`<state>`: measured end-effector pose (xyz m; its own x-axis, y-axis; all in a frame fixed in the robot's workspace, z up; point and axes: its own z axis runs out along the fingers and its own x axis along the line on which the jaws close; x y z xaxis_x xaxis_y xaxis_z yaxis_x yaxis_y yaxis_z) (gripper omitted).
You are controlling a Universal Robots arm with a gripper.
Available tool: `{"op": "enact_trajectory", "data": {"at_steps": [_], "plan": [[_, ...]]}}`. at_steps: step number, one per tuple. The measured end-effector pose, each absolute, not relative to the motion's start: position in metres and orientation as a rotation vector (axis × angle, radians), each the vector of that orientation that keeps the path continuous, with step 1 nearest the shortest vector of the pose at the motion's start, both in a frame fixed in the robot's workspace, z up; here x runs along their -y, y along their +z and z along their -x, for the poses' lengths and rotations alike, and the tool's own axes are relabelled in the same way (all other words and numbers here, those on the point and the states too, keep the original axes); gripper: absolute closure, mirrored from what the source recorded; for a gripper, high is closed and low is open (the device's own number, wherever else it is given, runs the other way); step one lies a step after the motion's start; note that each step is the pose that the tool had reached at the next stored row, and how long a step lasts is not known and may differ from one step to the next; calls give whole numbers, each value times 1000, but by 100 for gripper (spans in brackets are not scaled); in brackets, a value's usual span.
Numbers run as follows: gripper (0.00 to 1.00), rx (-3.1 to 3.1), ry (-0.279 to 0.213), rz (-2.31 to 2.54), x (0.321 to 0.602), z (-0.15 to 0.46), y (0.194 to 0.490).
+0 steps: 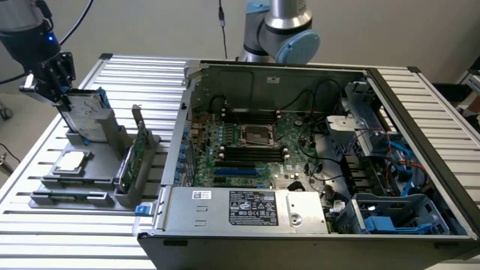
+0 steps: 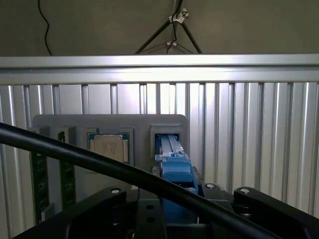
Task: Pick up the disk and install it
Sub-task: 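Pick up the disk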
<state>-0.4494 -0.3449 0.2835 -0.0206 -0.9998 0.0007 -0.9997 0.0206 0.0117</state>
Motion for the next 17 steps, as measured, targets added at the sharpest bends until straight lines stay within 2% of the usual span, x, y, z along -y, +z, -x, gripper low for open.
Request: {"op": "enact_trajectory", "data": {"at_steps": [17], "plan": [[67, 2240, -8, -2194, 344, 449, 293]]}}
